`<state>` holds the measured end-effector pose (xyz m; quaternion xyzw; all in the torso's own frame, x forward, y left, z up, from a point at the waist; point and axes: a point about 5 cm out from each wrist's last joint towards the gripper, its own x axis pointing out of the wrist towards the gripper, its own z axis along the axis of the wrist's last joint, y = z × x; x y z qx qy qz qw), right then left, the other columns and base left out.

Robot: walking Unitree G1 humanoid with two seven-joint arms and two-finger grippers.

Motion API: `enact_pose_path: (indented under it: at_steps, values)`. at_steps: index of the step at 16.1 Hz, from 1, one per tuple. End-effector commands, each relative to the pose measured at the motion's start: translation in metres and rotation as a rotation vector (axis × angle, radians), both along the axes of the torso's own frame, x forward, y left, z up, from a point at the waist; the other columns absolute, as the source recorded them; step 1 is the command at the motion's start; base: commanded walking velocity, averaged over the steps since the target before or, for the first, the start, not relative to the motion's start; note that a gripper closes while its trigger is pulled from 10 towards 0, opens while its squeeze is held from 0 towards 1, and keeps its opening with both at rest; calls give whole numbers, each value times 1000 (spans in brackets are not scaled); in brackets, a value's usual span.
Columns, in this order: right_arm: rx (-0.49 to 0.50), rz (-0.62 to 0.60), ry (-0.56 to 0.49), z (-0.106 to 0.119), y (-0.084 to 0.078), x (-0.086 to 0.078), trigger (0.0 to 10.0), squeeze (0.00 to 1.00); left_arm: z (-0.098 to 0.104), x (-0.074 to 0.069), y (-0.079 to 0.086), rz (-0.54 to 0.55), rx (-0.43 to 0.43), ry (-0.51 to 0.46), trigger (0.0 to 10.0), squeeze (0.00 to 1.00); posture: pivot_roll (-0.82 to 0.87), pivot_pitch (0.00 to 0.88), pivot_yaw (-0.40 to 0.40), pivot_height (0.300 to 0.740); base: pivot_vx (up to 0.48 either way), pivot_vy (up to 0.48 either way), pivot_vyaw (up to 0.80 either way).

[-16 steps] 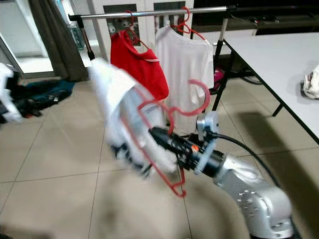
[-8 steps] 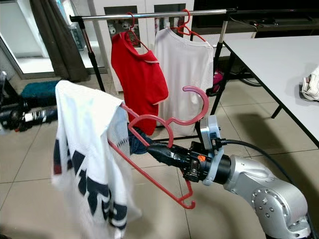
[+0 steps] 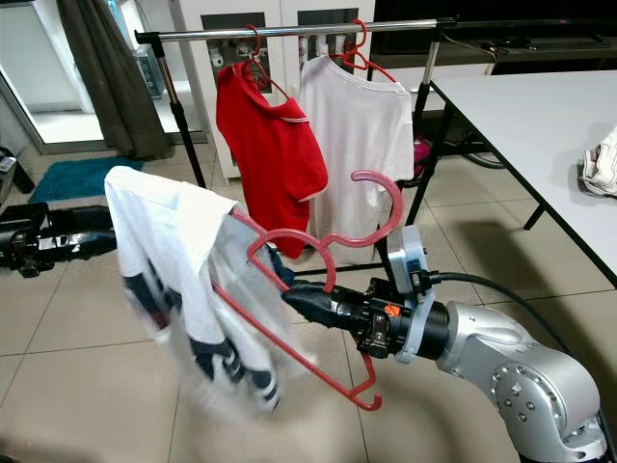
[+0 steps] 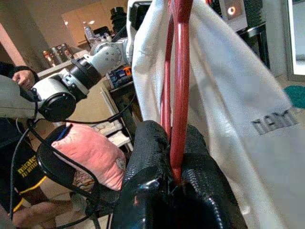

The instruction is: Hang hanger

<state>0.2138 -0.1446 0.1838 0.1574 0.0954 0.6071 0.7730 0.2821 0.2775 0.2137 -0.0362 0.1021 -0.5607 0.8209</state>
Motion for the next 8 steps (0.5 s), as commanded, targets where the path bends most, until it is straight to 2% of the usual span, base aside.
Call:
enact_pose_path:
  at_steps: [1, 8]
  values:
    - [20, 48, -32, 9, 4, -2, 0, 0, -4, 3, -2, 17, 29, -18, 0, 0, -140, 0, 61, 740, 0, 0, 0]
    - [20, 57, -33, 10, 6, -3, 0, 0, -8, 18, -10, 29, 26, -47, 0, 0, -151, 0, 74, 740, 0, 0, 0]
